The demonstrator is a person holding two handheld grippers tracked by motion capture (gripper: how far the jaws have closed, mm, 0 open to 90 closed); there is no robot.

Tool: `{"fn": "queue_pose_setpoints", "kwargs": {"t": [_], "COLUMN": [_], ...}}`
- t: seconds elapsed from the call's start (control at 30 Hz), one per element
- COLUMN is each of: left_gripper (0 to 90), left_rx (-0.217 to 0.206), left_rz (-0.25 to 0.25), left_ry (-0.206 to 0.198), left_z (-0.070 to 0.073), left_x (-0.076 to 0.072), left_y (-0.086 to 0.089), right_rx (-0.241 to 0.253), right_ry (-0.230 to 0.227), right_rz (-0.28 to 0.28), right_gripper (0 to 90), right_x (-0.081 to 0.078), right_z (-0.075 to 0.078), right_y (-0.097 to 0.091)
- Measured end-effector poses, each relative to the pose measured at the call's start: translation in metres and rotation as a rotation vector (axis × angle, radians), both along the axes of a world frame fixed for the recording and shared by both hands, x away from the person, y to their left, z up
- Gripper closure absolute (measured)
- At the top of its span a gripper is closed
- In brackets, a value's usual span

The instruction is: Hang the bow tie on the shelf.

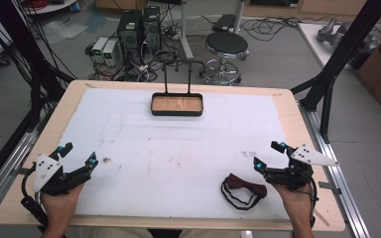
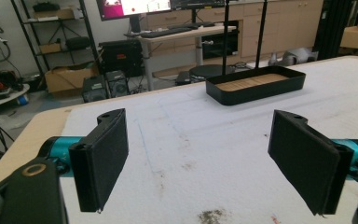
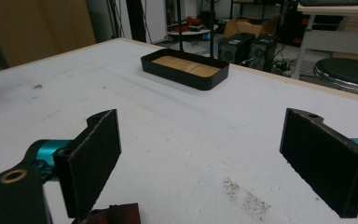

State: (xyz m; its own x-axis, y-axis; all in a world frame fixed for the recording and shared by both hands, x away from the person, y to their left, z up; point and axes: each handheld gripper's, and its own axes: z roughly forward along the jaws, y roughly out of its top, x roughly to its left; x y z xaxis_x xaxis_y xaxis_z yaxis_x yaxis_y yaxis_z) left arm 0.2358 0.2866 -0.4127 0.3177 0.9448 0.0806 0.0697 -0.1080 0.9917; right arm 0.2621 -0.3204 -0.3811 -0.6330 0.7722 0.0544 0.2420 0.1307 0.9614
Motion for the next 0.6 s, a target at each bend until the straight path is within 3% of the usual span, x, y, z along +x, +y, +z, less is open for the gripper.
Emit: {"fn": "queue_pose_setpoints", "kwargs": {"t": [0.6], "left_gripper": [20.5], "left_rx": [0.000], "left_rz": [0.008], "left_ry": [0.010], "left_z": [-0.0010], "left_x": [0.0013], "left_y": [-0.0001], "right_rx": [0.006], "right_ry": [0.003], "right_rz": [0.002], "right_gripper": [11.5], "right_x": [-0.0033], "right_z": [0.0016], "right_y": [-0.0004]}}
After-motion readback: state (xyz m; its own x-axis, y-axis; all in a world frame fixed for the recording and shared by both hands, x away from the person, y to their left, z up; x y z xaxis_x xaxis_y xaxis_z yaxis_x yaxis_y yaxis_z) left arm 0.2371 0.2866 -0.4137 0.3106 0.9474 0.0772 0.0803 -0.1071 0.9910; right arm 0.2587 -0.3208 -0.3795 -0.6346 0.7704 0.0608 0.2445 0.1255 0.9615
